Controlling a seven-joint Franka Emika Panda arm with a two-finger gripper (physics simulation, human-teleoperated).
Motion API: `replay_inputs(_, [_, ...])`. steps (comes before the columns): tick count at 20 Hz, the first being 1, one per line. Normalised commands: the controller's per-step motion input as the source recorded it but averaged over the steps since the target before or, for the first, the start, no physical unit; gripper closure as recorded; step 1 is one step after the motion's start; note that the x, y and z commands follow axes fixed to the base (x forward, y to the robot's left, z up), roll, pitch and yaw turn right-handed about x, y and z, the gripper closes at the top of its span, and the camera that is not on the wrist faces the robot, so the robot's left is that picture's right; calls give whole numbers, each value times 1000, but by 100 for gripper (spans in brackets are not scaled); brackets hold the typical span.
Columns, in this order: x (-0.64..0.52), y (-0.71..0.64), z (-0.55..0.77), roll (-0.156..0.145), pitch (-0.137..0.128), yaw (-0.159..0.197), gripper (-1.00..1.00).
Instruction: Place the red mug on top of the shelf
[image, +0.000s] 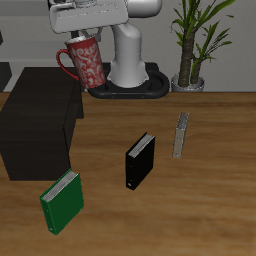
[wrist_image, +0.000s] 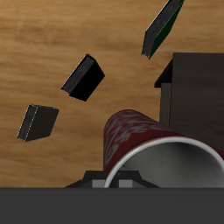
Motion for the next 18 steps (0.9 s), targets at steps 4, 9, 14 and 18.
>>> replay_inputs(4, [-11, -707, 95, -42, 24, -19, 100])
replay_inputs(9, [26, -356, 111, -23, 3, -9, 100])
replay_inputs(14, [184, -594, 17, -78, 7, -28, 100])
replay_inputs(18, [192, -413, -166, -77, 19, -32, 100])
